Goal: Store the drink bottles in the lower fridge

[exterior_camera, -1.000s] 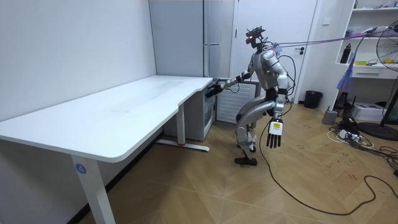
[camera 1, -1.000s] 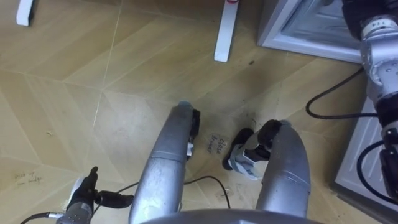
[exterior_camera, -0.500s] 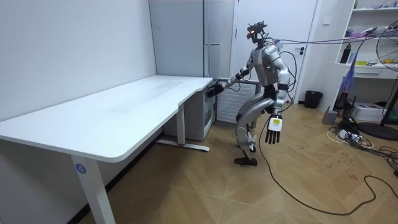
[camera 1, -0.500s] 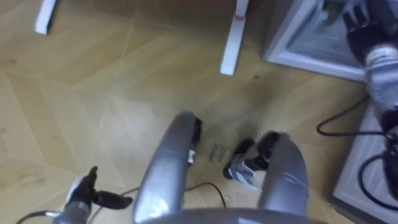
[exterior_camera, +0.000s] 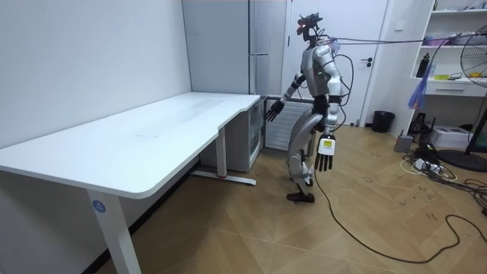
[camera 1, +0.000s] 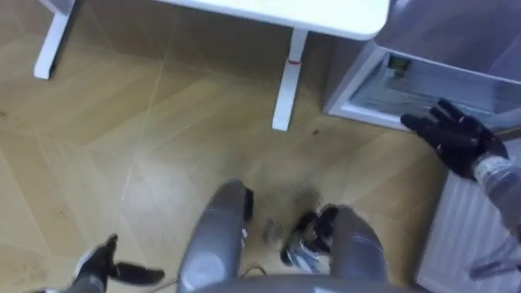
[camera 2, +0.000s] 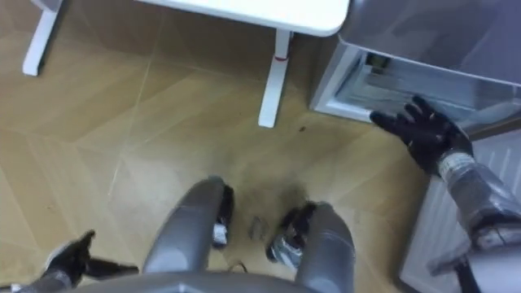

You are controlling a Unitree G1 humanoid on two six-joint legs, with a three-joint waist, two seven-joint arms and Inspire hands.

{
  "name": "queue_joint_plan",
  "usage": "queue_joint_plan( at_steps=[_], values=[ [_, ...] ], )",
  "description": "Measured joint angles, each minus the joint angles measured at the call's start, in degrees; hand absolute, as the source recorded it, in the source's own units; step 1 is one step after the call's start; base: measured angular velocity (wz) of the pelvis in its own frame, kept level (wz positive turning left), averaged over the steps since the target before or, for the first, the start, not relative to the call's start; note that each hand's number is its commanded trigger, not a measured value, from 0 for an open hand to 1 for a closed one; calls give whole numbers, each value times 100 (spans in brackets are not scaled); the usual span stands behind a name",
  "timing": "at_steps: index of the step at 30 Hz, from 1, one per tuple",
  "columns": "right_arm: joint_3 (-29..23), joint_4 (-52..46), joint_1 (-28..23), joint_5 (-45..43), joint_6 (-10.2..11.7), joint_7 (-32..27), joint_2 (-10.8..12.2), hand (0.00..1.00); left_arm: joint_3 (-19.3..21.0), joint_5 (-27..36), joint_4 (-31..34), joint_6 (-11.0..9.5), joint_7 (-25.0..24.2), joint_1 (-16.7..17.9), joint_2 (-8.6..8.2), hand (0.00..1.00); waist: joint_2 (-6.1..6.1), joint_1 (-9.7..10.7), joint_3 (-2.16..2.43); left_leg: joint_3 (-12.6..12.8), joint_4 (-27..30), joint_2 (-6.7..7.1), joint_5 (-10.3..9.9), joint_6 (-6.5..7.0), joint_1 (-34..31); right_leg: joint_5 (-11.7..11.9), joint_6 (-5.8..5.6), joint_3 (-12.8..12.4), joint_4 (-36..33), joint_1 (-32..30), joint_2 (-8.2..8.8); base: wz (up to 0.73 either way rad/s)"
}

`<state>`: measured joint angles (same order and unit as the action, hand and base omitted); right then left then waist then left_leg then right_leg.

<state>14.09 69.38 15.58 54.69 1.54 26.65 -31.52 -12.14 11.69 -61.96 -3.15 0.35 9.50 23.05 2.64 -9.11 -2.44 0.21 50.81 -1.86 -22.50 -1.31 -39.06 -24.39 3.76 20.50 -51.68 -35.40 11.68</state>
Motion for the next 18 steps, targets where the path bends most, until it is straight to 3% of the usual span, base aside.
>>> queue_joint_plan(
  at_steps=[2,8,10,13,15,18],
  values=[
    [0,5,-79,-370,-12,58,21,0,89,0,-50,3,-2,-28,-6,0,6,116,5,55,-169,-50,8,13,224,65,3,34,211,217,-32,-16],
    [-15,220,-706,-1254,-50,68,214,0,160,-109,-112,7,-5,-103,-142,0,34,259,98,108,-931,-125,71,40,1256,291,-166,52,1170,1280,-295,-5],
    [-99,233,-1162,-1532,-101,77,438,0,319,-114,-130,5,22,-35,-263,0,127,290,171,134,-1475,-89,222,57,1776,449,-250,84,1723,1791,-380,4],
    [-200,224,-1661,-1729,-191,78,593,0,460,-128,-103,10,25,148,-432,0,119,344,209,149,-2059,-53,338,79,2427,652,-361,58,2406,2459,-532,0],
    [-213,226,-1854,-1955,-199,28,722,0,543,-138,-121,18,34,201,-500,0,122,389,217,181,-2276,-44,356,91,2698,715,-408,11,2653,2709,-579,-4],
    [-378,371,-1955,-2424,-217,-66,1137,0,549,-301,-244,34,50,276,-592,0,120,427,213,301,-2590,-37,376,100,3095,762,-454,-18,2911,3042,-606,-14]
  ],
)
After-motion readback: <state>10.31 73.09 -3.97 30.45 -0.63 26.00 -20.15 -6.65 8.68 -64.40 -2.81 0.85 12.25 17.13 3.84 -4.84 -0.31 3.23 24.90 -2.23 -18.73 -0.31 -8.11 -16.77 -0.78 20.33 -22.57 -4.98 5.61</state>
